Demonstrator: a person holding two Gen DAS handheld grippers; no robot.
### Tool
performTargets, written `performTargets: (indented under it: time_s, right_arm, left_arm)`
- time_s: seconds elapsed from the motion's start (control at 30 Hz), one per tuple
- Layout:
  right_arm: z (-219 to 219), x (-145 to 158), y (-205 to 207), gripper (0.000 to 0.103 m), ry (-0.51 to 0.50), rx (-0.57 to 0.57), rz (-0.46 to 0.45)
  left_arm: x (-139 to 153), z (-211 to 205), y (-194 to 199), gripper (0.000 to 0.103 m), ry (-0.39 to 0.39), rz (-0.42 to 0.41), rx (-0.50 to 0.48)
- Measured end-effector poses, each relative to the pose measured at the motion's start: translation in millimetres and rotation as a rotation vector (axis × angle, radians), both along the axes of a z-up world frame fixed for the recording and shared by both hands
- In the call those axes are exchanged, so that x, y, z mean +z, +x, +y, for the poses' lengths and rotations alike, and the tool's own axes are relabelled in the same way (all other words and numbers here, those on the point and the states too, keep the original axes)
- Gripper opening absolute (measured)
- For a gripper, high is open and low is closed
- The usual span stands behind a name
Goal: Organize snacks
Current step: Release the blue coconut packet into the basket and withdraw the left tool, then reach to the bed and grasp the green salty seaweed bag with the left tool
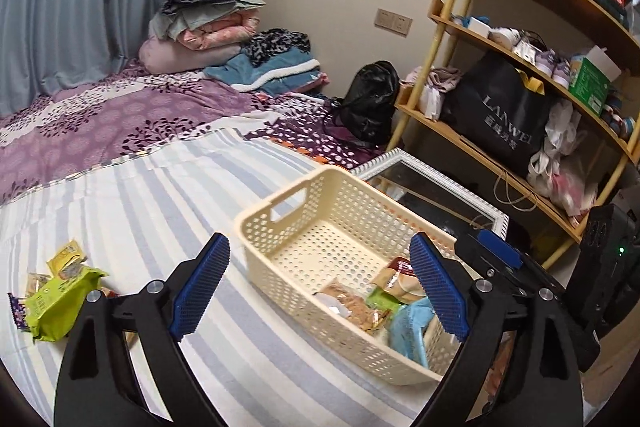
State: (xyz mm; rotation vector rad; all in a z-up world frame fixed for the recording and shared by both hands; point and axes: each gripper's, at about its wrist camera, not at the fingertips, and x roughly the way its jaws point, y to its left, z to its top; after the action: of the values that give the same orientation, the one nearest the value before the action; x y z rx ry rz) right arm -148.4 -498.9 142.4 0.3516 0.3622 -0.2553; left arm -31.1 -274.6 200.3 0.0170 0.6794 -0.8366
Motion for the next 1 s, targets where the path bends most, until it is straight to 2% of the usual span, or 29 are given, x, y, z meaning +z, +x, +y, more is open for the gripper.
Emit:
performTargets:
  time_s: [0.2,0.37,0.53,0.7,0.87,1.0]
  right_arm:
    - [37,7,16,0.084,-0.046,0.095,0.004]
    - [69,7,31,0.084,-0.063,0.190,0.025]
    - [102,7,40,0.089,-0.105,0.273,0.043]
    - [132,1,53,0.096,-0.131,0.368,0.075]
    - [158,-11,69,0.098,-0.139,0.460,0.122]
    - [177,-22,86,0.098,-0.134,0.531,0.165]
  left_arm:
    - [5,43,18,0.096,-0.016,0.004,0.099]
    - [5,81,33,0.097,-0.009,0.007,0.175]
    - [3,123,52,0.097,-0.004,0.011,0.261]
    - [0,165,70,0.100,0.003,0.029,0.340]
    - [-3,199,84,0.100,0.020,0.035,0.402]
    - [-13,222,99,0.100,0.036,0.058,0.411]
